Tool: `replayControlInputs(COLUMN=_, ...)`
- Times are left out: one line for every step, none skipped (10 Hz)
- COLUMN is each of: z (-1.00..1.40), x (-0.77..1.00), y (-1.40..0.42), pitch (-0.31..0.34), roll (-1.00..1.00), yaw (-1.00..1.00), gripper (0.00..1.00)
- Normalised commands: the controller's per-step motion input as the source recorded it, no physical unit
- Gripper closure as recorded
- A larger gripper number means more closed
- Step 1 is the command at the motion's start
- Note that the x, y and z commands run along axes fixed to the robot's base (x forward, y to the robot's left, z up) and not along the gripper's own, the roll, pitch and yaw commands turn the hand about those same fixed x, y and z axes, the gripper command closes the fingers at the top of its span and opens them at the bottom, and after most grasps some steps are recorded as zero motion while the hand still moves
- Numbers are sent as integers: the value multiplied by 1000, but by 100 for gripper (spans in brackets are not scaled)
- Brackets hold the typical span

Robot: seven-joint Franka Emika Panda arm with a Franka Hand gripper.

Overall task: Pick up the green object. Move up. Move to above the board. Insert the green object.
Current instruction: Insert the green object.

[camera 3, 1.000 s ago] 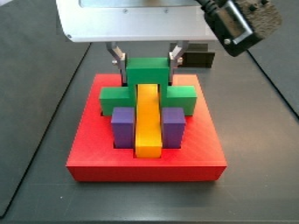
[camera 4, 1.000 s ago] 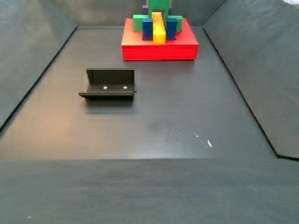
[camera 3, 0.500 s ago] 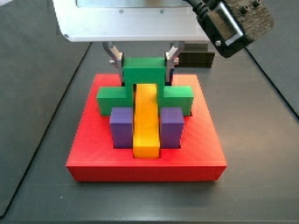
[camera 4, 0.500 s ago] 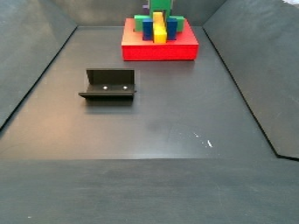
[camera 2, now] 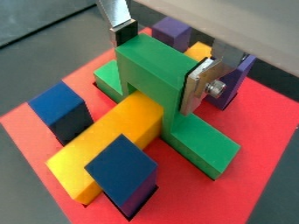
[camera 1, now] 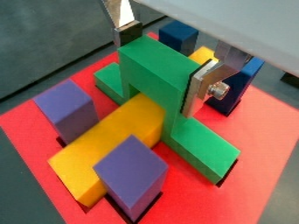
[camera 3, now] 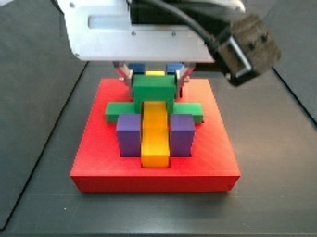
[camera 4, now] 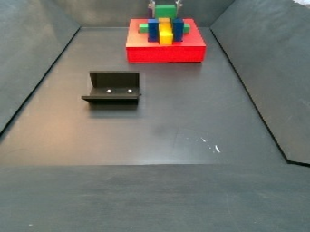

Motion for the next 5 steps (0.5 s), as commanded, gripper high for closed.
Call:
replayControlInputs(z=-366, x=57, y=-54, pitch=0, roll=67, yaw=0, gripper=100)
replayControlInputs(z=-349, x=60, y=-40, pitch=0, roll=49, yaw=0, gripper=100)
replayControlInputs(z=-269, x=46, y=-31, pitch=0, roll=39, yaw=0, gripper=100)
replayControlInputs(z=0, x=0, y=0, pitch=-11, roll=0, yaw=0, gripper=100)
replayControlInputs(z=0, x=0, y=0, pitch=0, roll=0, yaw=0, gripper=100)
